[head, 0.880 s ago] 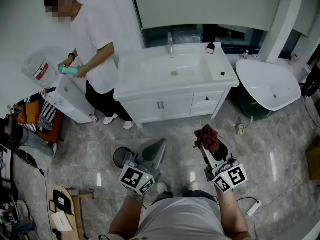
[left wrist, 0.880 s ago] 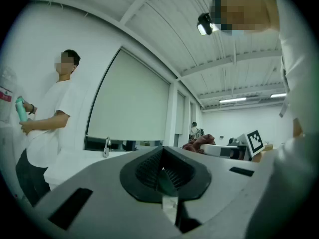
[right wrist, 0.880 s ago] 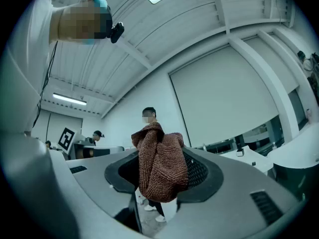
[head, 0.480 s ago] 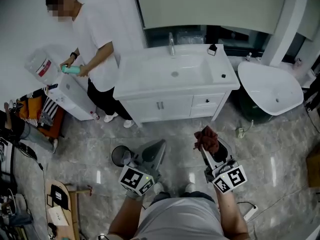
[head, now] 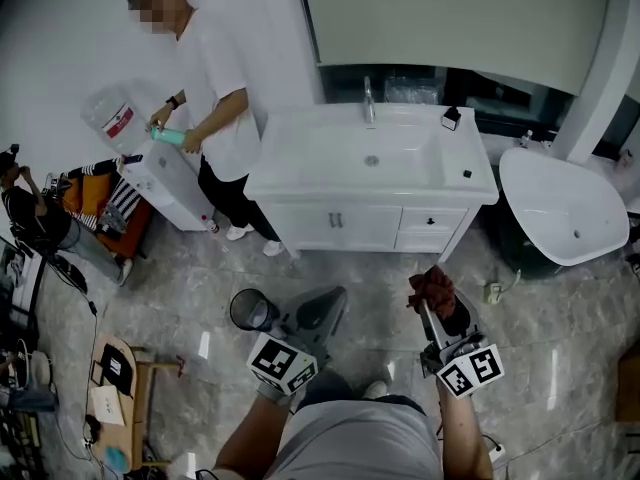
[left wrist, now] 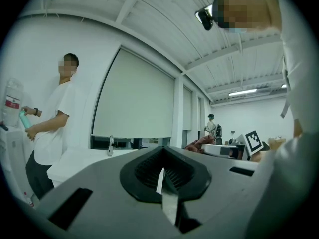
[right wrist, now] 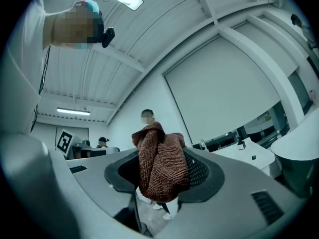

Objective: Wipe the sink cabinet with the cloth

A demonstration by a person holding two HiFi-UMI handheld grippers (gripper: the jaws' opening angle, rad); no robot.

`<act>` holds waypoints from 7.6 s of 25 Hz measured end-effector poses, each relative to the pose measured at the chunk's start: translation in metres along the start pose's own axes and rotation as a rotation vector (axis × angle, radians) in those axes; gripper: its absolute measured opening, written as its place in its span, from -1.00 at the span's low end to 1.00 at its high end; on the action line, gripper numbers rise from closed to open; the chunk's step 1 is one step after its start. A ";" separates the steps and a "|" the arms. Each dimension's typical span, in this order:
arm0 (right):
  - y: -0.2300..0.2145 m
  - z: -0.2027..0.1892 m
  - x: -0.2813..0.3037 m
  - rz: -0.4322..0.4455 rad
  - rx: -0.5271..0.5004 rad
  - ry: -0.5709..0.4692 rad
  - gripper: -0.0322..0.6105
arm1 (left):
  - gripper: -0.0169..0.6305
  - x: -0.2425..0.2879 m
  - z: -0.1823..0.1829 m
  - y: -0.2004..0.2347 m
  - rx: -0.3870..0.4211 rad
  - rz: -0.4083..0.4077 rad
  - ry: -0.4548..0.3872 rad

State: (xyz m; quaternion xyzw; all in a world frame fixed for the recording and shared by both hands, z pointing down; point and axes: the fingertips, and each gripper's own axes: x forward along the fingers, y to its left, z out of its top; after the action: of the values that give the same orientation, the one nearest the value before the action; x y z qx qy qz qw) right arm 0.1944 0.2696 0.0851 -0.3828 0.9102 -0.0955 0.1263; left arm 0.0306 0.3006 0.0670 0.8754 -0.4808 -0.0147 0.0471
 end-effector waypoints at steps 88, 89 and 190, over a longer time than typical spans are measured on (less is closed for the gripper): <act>-0.372 -0.396 0.268 -0.275 0.030 0.673 -0.34 | -0.91 0.182 -0.268 0.245 -0.339 0.249 0.337; -0.374 -0.399 0.272 -0.280 0.025 0.673 -0.34 | -0.91 0.181 -0.269 0.246 -0.336 0.245 0.341; -0.662 -0.537 0.132 -0.513 0.193 0.818 -0.37 | -0.91 0.253 -0.453 0.143 -0.391 0.241 0.436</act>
State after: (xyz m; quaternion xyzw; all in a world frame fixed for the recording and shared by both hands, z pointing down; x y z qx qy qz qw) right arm 0.3878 -0.2397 0.7531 -0.5120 0.7486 -0.3499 -0.2343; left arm 0.0787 0.0415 0.5369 0.7689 -0.5478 0.0868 0.3180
